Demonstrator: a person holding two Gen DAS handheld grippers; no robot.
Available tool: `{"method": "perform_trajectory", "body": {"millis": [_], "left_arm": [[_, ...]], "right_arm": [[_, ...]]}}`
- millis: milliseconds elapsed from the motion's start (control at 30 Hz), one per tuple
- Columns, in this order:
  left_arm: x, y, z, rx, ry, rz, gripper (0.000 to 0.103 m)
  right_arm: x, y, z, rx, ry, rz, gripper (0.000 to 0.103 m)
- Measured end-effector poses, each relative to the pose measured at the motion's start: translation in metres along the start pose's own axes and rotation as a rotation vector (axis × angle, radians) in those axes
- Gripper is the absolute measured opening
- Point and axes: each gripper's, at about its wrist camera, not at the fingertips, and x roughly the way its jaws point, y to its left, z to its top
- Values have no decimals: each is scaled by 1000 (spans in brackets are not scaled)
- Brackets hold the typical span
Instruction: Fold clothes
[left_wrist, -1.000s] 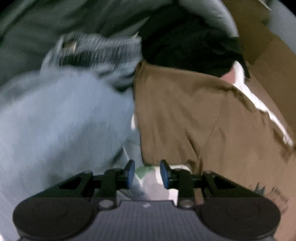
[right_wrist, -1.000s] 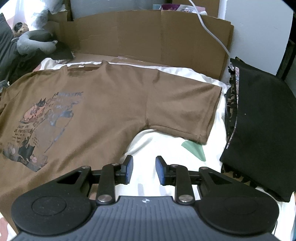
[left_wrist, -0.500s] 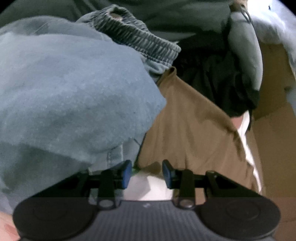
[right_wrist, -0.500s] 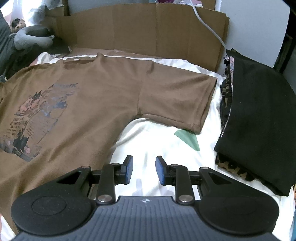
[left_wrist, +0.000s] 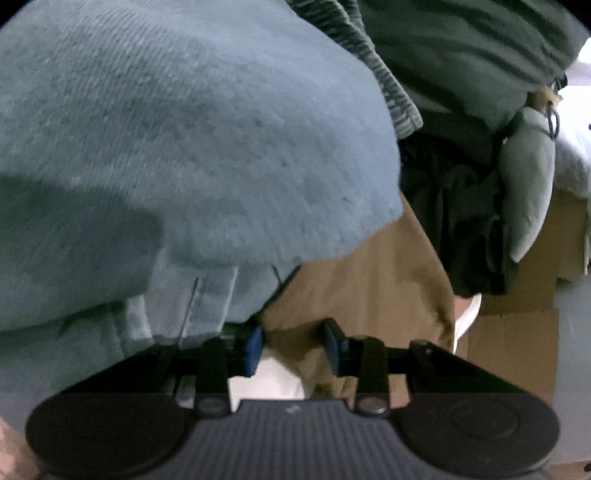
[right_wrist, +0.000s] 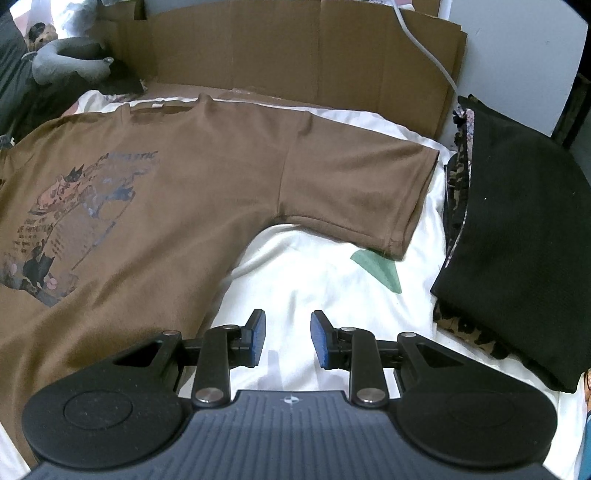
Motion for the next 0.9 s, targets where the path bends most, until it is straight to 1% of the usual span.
{"method": "perform_trajectory", "body": {"millis": [33,67,133,167,233,400,467,533,633,700,767,800,833,867,900], "left_arm": [[0,0,-1,5,-4,-1,35],[0,-1,-2,19,-7,2,28],[-2,-2,-4,47,-16,17,20],[-4,-2,-4,59,-17,20,18],[-9,-3,0,85,-23,19,17],[-27,-20,-1,195,-83,40,13],[-32,-28,-2,242,-106,51,13],[-39,-35,-5,313,-149,85,13],[-38,-38,-5,357,-158,146,13],[-37,-39,-6,387,-163,186,17],[-37,-41,-6,416,-169,227,23],[-37,-42,-6,432,-172,247,24],[-40,-43,-8,456,-178,264,27],[-43,-44,-10,479,-183,280,33],[-48,-42,-11,487,-180,277,34]], "right_arm": [[0,1,0,-5,-1,0,34],[0,1,0,-11,-2,-1,34],[0,2,-1,-14,0,-1,34],[0,2,-2,-15,1,-1,34],[0,2,-2,-16,1,-1,34],[1,2,-2,-19,1,0,34],[1,3,-1,-20,1,0,34],[1,4,-1,-20,-1,2,34],[1,5,-1,-22,0,5,34],[1,6,0,-24,1,7,34],[1,8,0,-26,2,10,34],[1,8,0,-26,3,12,34],[1,8,-1,-25,4,13,34],[1,9,-1,-24,5,15,34],[0,9,-1,-23,5,16,34]]}}
